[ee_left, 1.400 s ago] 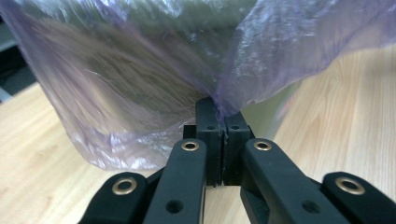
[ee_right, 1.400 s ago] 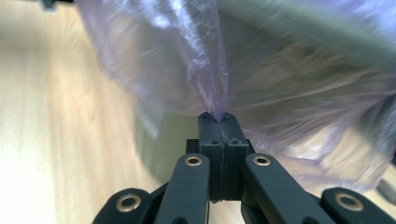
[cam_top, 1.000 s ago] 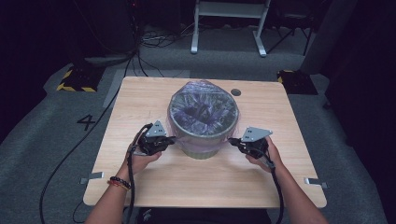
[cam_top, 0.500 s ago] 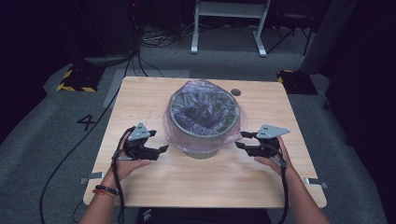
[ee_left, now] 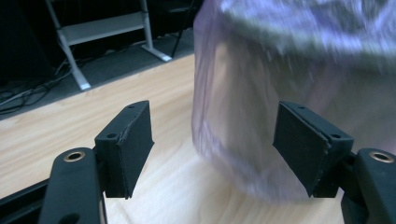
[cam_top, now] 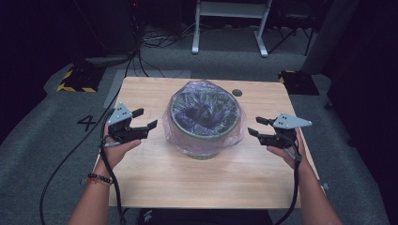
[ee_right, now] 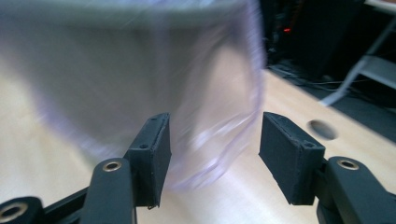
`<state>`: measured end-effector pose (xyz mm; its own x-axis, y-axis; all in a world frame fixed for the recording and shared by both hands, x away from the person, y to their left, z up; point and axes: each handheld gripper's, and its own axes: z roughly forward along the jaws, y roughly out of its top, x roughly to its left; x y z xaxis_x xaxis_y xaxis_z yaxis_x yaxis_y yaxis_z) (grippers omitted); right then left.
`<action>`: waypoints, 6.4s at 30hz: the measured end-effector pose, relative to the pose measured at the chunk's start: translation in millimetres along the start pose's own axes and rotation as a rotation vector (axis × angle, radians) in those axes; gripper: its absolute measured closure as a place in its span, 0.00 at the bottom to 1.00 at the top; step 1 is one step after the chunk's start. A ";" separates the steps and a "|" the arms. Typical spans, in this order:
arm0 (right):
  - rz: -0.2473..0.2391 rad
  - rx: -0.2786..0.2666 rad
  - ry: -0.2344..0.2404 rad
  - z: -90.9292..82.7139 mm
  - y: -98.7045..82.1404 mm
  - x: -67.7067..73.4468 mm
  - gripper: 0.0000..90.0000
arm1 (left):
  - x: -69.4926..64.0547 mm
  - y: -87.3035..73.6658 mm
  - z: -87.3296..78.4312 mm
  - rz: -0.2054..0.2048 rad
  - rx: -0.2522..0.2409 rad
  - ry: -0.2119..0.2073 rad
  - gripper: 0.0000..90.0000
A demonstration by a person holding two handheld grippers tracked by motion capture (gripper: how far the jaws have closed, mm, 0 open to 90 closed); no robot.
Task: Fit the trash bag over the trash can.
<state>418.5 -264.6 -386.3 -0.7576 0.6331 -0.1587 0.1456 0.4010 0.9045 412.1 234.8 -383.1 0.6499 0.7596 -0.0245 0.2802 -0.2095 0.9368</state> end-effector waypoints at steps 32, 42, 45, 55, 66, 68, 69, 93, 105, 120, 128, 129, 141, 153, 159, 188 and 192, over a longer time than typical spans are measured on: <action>0.090 0.094 -0.029 93.0 5.2 -26.6 1.00 | 3.2 18.8 126.5 -0.085 0.061 -0.190 1.00; 0.185 0.201 -0.030 109.3 -16.1 -35.4 1.00 | -6.6 10.7 148.7 -0.047 0.201 -0.159 1.00; 0.208 0.218 -0.025 104.5 -27.1 -37.2 1.00 | -5.1 3.8 144.3 -0.047 0.212 -0.146 0.99; 0.236 0.223 -0.008 81.6 -50.4 -34.6 1.00 | -5.1 -20.2 111.6 -0.031 0.178 -0.123 0.90; 0.063 0.202 -0.088 39.9 -55.3 -18.2 0.50 | -18.9 -41.1 55.6 0.079 0.173 -0.050 0.43; 0.056 0.186 -0.099 30.3 -55.9 -17.0 0.46 | -26.5 -44.8 49.3 0.101 0.179 -0.074 0.38; 0.053 0.174 -0.098 25.5 -56.2 -16.0 0.44 | -32.4 -47.3 46.3 0.114 0.180 -0.093 0.35; -0.060 0.082 0.045 5.5 -49.4 69.1 0.23 | -98.6 -60.8 40.1 0.215 0.143 -0.221 0.19; -0.013 0.021 0.082 25.0 -43.6 59.8 0.79 | -94.9 -50.6 57.6 0.292 0.197 -0.306 0.86; 0.010 0.088 0.096 40.4 -58.1 51.0 1.00 | -83.8 -64.2 77.3 0.237 0.253 -0.249 1.00; 0.024 0.158 0.086 52.9 -69.1 49.0 1.00 | -83.7 -70.4 83.9 0.225 0.285 -0.250 1.00; 0.031 0.162 0.084 53.9 -70.2 48.0 1.00 | -83.3 -70.9 84.8 0.224 0.287 -0.244 1.00; 0.114 0.136 0.087 50.6 -75.8 36.8 0.78 | -78.9 -77.0 77.6 0.146 0.292 -0.186 0.54; 0.170 0.185 0.126 23.0 -86.9 20.7 0.31 | -68.2 -83.5 52.3 0.120 0.325 -0.107 0.18; 0.186 0.155 0.105 13.6 -85.5 18.5 0.27 | -67.4 -93.6 40.2 0.129 0.367 -0.080 0.18; 0.124 0.016 0.016 -8.7 -47.6 26.5 0.24 | -75.5 -115.5 40.1 0.071 0.429 -0.083 0.16; 0.107 0.005 0.000 -11.7 -38.6 24.8 0.24 | -75.5 -115.5 40.8 0.072 0.426 -0.085 0.15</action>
<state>386.6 -272.1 -420.5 -0.7374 0.6726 -0.0618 0.2284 0.3345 0.9143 359.5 176.6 -503.8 0.7293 0.6841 -0.0095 0.4868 -0.5091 0.7098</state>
